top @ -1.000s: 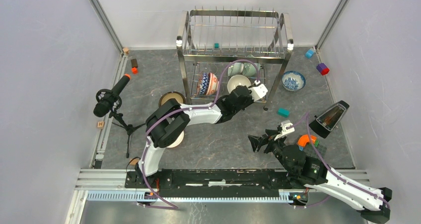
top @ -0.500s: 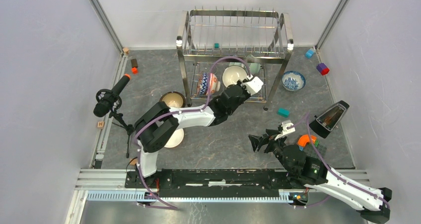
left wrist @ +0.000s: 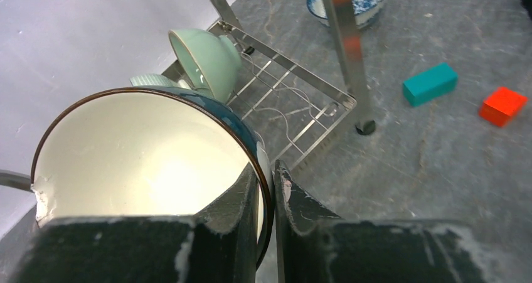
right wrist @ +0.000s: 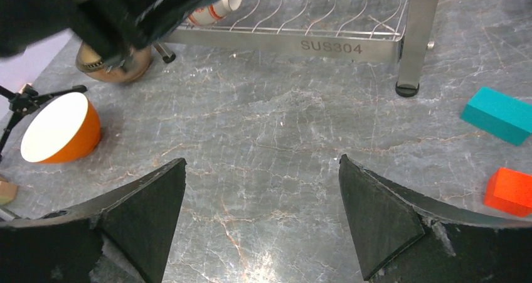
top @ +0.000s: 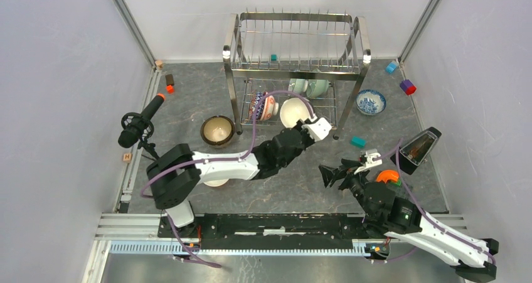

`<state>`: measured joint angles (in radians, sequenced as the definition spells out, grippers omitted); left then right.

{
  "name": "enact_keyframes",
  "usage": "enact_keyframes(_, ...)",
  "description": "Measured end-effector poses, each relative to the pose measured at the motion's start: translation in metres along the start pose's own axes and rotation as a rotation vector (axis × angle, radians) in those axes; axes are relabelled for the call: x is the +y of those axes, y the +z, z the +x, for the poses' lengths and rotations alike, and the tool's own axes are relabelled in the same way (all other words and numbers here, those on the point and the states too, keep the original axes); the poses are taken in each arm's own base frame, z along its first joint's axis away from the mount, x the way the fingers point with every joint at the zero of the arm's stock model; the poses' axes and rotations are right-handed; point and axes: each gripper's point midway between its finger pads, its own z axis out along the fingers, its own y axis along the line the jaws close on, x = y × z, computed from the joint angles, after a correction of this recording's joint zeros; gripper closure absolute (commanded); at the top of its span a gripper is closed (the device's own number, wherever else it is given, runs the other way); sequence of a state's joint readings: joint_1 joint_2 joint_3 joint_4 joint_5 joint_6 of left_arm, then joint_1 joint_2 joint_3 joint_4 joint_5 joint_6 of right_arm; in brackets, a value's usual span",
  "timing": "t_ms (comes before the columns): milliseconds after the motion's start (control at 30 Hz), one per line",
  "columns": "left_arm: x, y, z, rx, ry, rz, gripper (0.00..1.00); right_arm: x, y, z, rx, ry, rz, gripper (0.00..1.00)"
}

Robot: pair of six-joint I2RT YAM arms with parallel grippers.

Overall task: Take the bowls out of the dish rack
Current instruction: Pick up the bowl from the dish rack, then place the bowl at the center of the board.

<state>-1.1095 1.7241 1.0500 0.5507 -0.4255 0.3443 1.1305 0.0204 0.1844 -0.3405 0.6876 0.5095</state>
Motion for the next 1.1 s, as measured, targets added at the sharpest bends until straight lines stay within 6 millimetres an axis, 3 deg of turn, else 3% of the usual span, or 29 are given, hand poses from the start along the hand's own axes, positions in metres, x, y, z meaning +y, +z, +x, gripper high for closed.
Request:
enact_keyframes(267,-0.017,-0.061,-0.008,0.019,-0.062,0.033,0.98,0.005,-0.012,-0.034,-0.034,0.020,-0.013,0.03)
enact_keyframes(433,-0.021,-0.099,-0.016,0.041,-0.144,0.078,0.98,0.013,-0.022,-0.071,-0.039,0.005,-0.020,0.03)
enact_keyframes(567,-0.034,-0.133,0.000,0.090,-0.138,0.155,0.98,0.026,-0.023,-0.089,-0.018,-0.028,-0.039,0.04)
enact_keyframes(667,-0.055,-0.161,0.020,0.145,-0.087,0.261,0.98,0.036,-0.017,-0.082,0.040,-0.079,-0.057,0.04)
enact_keyframes(867,-0.088,-0.210,0.049,0.231,0.026,0.464,0.98,0.057,0.002,-0.046,0.207,-0.188,-0.086,0.05)
enact_keyframes(1100,-0.087,-0.244,0.071,0.270,0.120,0.603,0.98,0.069,0.017,-0.010,0.357,-0.271,-0.097,0.02)
